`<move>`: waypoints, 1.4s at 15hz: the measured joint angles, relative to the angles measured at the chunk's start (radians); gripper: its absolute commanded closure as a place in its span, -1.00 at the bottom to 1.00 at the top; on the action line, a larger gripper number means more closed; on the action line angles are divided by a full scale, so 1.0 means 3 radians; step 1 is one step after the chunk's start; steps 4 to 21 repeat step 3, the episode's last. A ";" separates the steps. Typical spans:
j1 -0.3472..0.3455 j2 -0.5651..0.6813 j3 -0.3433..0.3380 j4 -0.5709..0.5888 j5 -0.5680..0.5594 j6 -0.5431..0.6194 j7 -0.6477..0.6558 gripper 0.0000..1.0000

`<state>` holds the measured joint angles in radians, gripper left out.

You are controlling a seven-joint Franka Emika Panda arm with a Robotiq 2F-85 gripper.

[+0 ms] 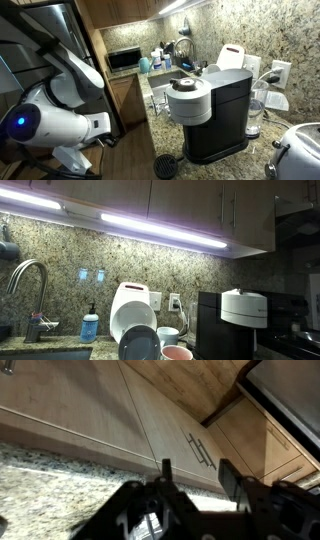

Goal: Remove the cup holder from the coffee machine.

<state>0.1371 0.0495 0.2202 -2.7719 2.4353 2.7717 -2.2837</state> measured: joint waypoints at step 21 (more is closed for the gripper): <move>-0.0001 0.0001 -0.0002 0.0000 -0.0001 -0.0001 0.0000 -0.23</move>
